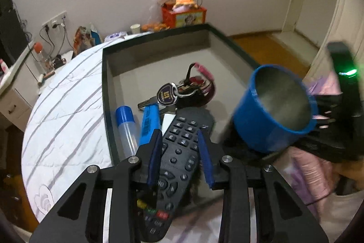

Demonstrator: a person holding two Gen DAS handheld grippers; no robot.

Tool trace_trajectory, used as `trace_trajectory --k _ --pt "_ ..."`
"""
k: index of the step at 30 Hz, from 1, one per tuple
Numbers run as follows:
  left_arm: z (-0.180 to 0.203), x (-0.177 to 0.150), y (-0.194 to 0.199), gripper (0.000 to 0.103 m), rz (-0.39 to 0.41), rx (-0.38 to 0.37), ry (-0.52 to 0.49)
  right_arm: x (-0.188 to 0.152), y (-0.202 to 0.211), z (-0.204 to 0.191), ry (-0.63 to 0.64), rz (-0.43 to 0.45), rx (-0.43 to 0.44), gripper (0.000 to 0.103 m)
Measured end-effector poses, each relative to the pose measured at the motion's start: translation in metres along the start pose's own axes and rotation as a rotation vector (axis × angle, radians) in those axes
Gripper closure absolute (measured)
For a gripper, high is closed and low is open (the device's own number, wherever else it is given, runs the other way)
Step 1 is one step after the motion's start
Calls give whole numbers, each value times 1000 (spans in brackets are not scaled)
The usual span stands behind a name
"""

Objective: Organize rigid objects
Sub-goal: 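Carry the remote into the tray and open the left gripper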

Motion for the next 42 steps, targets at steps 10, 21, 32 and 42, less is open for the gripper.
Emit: trace_trajectory --k 10,21,32,42 --pt "8 8 -32 60 -62 -48 17 0 0 -2 3 0 -3 71" --pt "2 18 -49 59 -76 18 98 0 0 -3 1 -1 -5 71" --pt "-42 -1 24 30 85 -34 212 0 0 -4 1 -1 -8 71" --pt "-96 -41 53 2 126 188 316 -2 -1 -1 3 -8 -20 71"
Point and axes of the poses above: each gripper's, at about its wrist camera, not at the fingertips, and y roughly against the way its jaws point, z to its right, x to its top, the point moved 5 cm from there along -y, roughly the way its jaws point, and after that the axes turned 15 degrees about x, right-handed, at the moved point
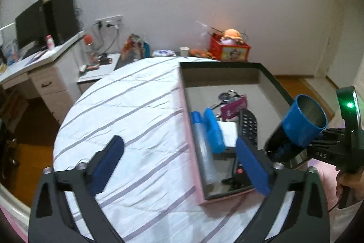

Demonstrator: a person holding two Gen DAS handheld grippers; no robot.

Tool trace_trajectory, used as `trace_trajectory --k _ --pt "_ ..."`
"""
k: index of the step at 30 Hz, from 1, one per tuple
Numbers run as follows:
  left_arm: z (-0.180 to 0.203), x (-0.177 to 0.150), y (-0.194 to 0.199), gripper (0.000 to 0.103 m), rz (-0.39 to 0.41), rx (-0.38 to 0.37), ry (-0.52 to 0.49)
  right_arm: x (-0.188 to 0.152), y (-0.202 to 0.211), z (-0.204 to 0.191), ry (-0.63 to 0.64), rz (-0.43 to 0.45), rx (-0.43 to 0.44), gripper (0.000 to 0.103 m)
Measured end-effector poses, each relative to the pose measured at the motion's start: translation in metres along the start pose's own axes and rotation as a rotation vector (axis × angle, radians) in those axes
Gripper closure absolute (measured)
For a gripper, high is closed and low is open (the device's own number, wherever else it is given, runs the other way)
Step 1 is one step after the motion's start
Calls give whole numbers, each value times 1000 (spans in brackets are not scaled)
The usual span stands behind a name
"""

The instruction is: Organize rigid objects

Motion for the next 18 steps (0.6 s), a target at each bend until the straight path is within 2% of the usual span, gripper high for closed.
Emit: trace_trajectory --k 3,7,11,18 --pt "-13 -7 1 1 -9 17 36 0 0 0 0 0 1 71" --pt "-25 -14 5 1 -8 79 38 0 2 -1 0 4 -2 71" --pt "-30 -19 8 1 -22 74 49 -2 9 -2 17 13 1 70" --pt "-34 -19 25 1 8 87 56 -5 24 -5 21 41 13 69"
Point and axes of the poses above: each gripper's, at about its wrist camera, not at the fingertips, and y roughly against the way its jaws point, z to its right, x to its top, the point moved 5 cm from there along -y, roughly the way its jaws point, and after that the axes turned 15 degrees about x, right-handed, at the moved point
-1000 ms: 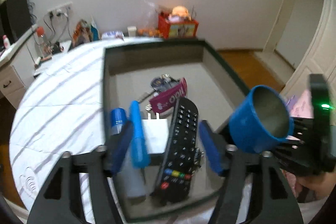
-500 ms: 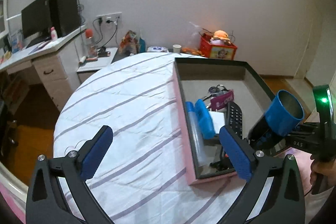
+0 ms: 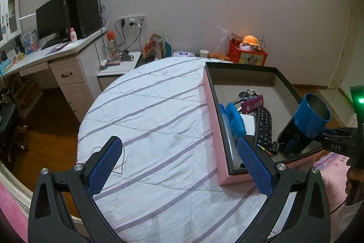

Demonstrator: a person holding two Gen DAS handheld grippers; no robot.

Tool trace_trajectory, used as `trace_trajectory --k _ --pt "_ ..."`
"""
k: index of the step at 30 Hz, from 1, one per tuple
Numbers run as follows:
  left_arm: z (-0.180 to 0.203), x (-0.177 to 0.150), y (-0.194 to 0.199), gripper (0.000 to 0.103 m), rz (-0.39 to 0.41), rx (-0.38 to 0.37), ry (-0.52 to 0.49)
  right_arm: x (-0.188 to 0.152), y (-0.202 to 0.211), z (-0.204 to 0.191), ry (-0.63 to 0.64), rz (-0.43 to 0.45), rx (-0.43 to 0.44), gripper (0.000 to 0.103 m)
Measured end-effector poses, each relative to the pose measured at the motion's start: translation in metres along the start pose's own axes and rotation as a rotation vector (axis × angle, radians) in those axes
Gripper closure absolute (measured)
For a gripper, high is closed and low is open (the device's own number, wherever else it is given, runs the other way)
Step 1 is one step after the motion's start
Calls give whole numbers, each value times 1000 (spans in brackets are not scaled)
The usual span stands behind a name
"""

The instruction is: Organize rigid objects

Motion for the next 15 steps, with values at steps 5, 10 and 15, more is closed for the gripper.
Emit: trace_trajectory --k 5,10,15 --pt "-4 4 23 1 51 43 -11 0 40 -9 32 92 -44 28" --pt "-12 6 49 1 100 60 1 2 85 -22 62 200 -51 21" --pt "-23 7 84 0 164 88 33 -4 127 -44 92 308 -4 19"
Point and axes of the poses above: each gripper's, at about its wrist camera, not at the fingertips, and y roughly against the way its jaws point, z to its right, x to its top, the point moved 5 cm from there along -y, roughly the way its jaws point, and after that the axes turned 15 degrees about x, right-handed, at the moved point
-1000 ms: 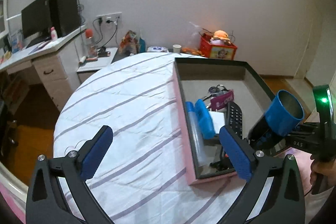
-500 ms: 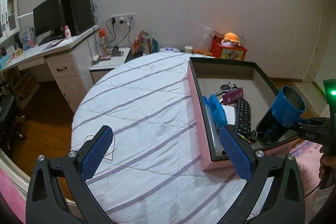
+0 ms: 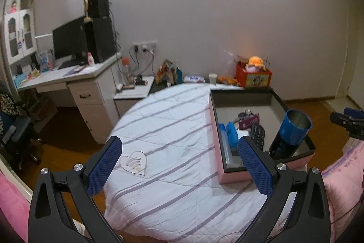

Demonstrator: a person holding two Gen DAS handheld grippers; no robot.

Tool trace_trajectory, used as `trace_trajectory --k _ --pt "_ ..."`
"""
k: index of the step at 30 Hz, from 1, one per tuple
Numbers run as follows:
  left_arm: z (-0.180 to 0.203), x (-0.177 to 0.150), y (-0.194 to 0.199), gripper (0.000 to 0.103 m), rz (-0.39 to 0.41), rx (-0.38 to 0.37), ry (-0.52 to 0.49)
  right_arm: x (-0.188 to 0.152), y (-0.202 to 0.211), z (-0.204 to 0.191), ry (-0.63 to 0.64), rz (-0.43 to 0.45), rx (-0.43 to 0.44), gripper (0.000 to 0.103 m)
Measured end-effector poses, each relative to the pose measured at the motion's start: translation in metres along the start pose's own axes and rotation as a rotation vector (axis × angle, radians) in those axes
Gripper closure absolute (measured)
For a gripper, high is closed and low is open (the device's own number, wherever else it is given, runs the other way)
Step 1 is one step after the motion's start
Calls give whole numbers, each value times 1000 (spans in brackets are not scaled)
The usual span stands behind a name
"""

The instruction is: Organize rigid objects

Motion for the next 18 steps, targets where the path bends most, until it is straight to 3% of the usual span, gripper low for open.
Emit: trace_trajectory --k 5,6,7,18 --pt "-7 2 32 0 48 -1 17 4 24 -42 88 80 99 17" --pt "-8 3 37 0 56 -2 20 4 25 -47 99 88 113 5" --pt "-8 3 42 0 61 -5 18 3 28 -56 120 105 131 0" --pt "-8 2 81 0 102 8 -8 -8 43 -94 163 159 162 0"
Point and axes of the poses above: each gripper's, at about its wrist camera, not at the fingertips, and y roughly against the way its jaws point, z to its right, x to its top, the point moved 5 cm from there along -y, roughly the way its jaws point, and after that the axes turned 15 degrees about x, right-handed, at the moved point
